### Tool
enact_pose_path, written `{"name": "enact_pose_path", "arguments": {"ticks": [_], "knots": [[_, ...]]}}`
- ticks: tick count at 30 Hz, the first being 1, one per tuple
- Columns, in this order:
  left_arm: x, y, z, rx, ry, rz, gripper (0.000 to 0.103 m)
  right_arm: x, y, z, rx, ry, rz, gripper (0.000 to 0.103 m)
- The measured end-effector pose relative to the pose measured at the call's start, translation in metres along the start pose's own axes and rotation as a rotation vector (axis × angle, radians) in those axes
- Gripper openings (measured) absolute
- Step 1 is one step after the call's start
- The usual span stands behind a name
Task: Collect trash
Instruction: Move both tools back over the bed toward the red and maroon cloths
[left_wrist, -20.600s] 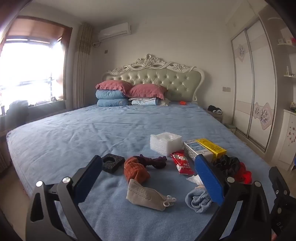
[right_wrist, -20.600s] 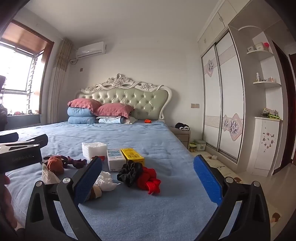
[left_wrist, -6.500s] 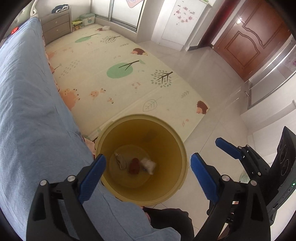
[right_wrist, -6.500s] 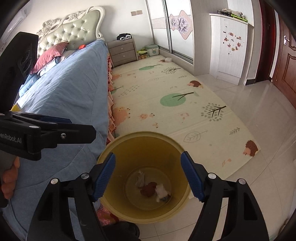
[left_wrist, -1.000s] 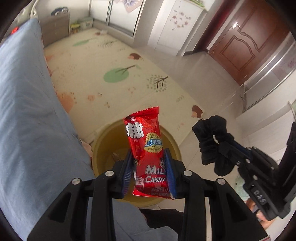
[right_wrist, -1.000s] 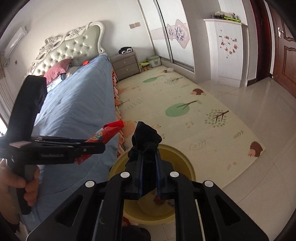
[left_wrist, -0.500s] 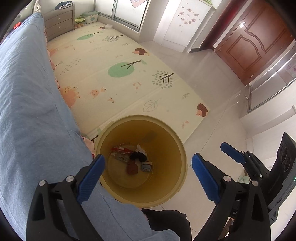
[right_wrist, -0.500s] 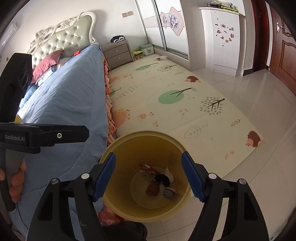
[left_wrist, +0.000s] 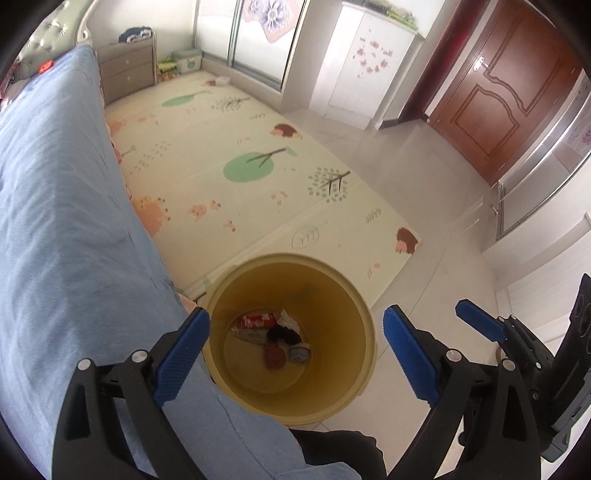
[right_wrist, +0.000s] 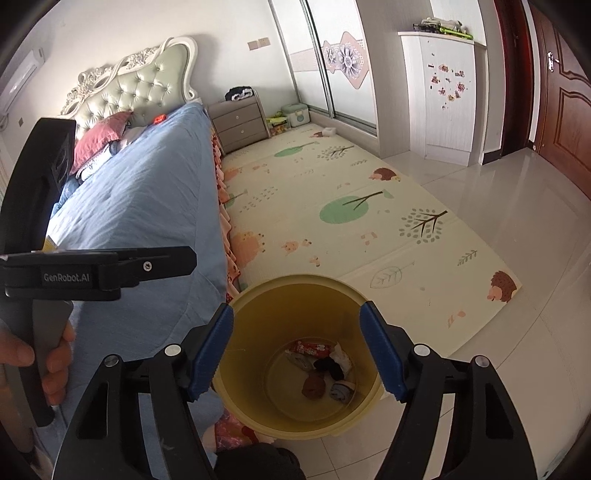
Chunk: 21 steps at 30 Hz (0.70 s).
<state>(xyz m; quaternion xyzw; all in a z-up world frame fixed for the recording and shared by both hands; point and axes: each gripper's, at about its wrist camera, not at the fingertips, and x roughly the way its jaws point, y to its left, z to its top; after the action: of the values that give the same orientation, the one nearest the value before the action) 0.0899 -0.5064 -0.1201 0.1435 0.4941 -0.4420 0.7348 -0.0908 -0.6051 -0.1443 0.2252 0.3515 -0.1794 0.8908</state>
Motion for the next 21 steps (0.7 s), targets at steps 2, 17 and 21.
{"name": "enact_pose_path", "arguments": {"ticks": [2,17,21], "knots": [[-0.010,0.002,-0.004,0.000,-0.031,-0.011,0.094,-0.008,0.007,0.002,-0.010,-0.022,0.001,0.069],[-0.176,0.057,-0.076,-0.056,-0.466,0.228,0.099,-0.060,0.109,0.016,-0.150,-0.226,0.149,0.082],[-0.217,0.084,-0.113,-0.087,-0.549,0.351,0.099,-0.068,0.151,0.014,-0.201,-0.291,0.214,0.089]]}}
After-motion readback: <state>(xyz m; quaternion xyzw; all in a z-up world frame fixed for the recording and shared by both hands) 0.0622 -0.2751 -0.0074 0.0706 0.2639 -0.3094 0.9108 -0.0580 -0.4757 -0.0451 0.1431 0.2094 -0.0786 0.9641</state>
